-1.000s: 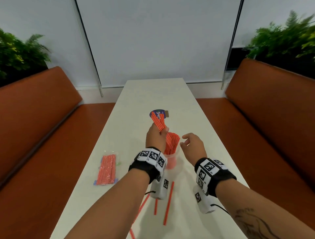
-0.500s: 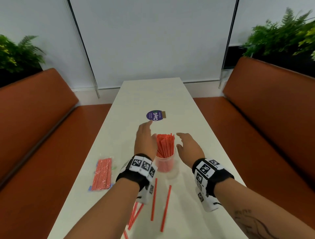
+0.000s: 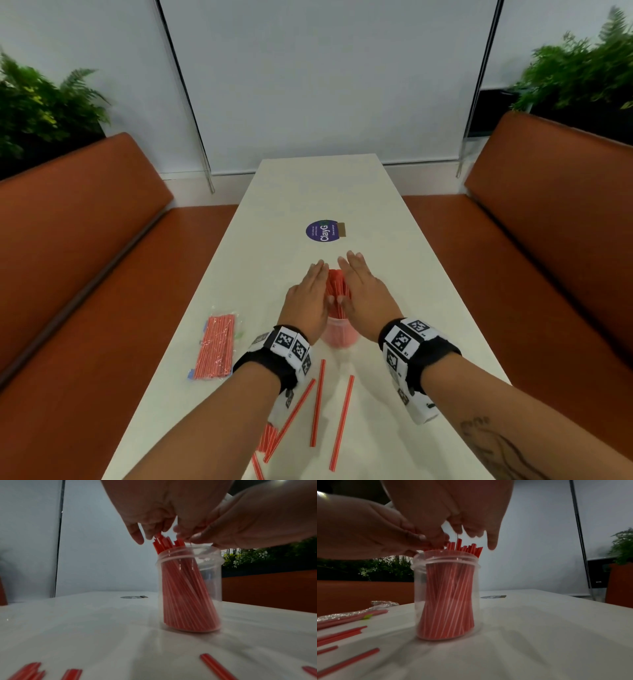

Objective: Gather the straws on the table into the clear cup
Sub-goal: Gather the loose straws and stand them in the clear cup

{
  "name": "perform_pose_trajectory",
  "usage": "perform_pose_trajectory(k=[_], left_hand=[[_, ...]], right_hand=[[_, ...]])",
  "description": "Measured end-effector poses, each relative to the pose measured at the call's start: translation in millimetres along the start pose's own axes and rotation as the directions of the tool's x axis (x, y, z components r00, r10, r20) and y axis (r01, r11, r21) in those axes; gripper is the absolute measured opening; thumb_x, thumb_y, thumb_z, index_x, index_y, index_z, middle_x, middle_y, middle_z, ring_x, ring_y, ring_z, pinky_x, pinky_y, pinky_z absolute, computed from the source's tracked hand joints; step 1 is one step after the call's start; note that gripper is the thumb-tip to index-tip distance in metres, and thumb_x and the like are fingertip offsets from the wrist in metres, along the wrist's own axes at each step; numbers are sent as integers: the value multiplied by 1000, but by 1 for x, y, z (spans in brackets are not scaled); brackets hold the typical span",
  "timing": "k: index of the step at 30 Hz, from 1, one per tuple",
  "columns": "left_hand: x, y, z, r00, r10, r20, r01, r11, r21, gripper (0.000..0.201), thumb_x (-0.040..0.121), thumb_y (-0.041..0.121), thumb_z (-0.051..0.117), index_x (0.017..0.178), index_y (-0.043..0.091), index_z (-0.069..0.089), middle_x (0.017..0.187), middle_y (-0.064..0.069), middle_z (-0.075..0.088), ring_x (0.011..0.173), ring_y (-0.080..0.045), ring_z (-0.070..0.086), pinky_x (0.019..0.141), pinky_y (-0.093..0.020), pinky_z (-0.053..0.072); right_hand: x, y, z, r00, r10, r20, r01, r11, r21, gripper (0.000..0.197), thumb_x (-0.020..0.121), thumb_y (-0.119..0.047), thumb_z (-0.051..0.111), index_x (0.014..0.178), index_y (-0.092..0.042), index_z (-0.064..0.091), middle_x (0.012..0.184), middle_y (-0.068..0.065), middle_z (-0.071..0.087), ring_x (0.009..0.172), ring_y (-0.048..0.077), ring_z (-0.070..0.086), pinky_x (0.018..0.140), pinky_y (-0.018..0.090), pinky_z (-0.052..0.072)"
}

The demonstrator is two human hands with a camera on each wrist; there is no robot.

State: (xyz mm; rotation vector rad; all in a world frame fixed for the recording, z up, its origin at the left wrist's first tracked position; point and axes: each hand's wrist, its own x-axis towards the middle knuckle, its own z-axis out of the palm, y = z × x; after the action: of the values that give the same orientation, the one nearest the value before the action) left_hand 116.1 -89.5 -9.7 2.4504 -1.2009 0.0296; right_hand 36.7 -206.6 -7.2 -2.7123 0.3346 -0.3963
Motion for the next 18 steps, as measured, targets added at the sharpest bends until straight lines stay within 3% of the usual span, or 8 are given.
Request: perform_pose_trajectory(k=[5, 8, 10, 11, 12, 14, 16, 18], left_hand=[[4, 1, -5, 992, 4, 124, -3, 1000, -9, 56, 98, 17, 39, 150, 14, 17, 159, -1, 15, 148, -15, 10, 119, -39, 22], [-1, -1, -23, 997, -79, -3, 78, 990, -117, 53, 95, 20, 47, 145, 17, 30, 154, -1, 30, 143, -18, 28, 117, -42, 27], [-9, -5, -41, 981, -189, -43, 181, 974, -135, 38, 95, 23, 47, 133, 17, 47, 141, -3, 49, 128, -21, 49, 107, -39, 39], [-14, -6, -50, 966, -256, -22, 252, 961, -115, 31, 96, 25, 45, 124, 16, 54, 130, -5, 57, 117, -23, 56, 99, -36, 44], [-19, -8, -59, 948, -319, 14, 320, 945, -63, 28, 96, 27, 43, 115, 12, 59, 119, -7, 62, 108, -25, 59, 91, -34, 46], [-30, -15, -68, 917, -390, 79, 385, 920, 79, 33, 97, 32, 40, 101, 7, 61, 100, -10, 66, 94, -28, 62, 79, -32, 47], [-47, -23, -70, 897, -427, 117, 406, 899, 166, 36, 96, 36, 39, 88, 7, 60, 80, -5, 62, 79, -25, 59, 70, -30, 44], [-66, -33, -65, 858, -478, 188, 431, 869, 244, 36, 96, 40, 41, 83, 10, 58, 75, -2, 57, 74, -21, 54, 67, -28, 41]], right_hand=[[0, -2, -6, 978, 41, 205, -5, 985, -172, 62, 100, -25, 34, 152, -13, 4, 161, 3, -2, 150, 19, -3, 120, 42, 18], [-7, -8, -21, 1000, 12, 11, -11, 995, -95, 60, 96, -24, 44, 150, -13, 19, 159, 8, 16, 148, 23, 14, 115, 40, 26], [-14, -14, -30, 980, 67, -189, -73, 997, -25, 45, 93, -23, 50, 136, -13, 43, 141, 8, 45, 130, 25, 43, 101, 36, 42], [-17, -18, -34, 967, 135, -216, -136, 991, 10, 33, 93, -24, 50, 124, -13, 52, 126, 6, 54, 115, 23, 52, 90, 34, 47], [-19, -21, -37, 959, 228, -166, -224, 974, 43, 22, 93, -26, 49, 109, -12, 55, 111, 5, 59, 99, 22, 57, 80, 32, 49], [-25, -25, -35, 907, 407, 108, -411, 911, 16, 22, 93, -29, 47, 81, -11, 52, 83, 3, 58, 72, 18, 56, 63, 28, 45], [-35, -26, -25, 766, 501, 402, -540, 842, -20, 32, 91, -30, 50, 64, -15, 44, 66, 0, 50, 56, 13, 49, 55, 23, 41], [-50, -32, -10, 637, 523, 566, -585, 806, -87, 36, 91, -33, 55, 62, -15, 42, 64, 0, 46, 53, 13, 44, 59, 25, 44]])
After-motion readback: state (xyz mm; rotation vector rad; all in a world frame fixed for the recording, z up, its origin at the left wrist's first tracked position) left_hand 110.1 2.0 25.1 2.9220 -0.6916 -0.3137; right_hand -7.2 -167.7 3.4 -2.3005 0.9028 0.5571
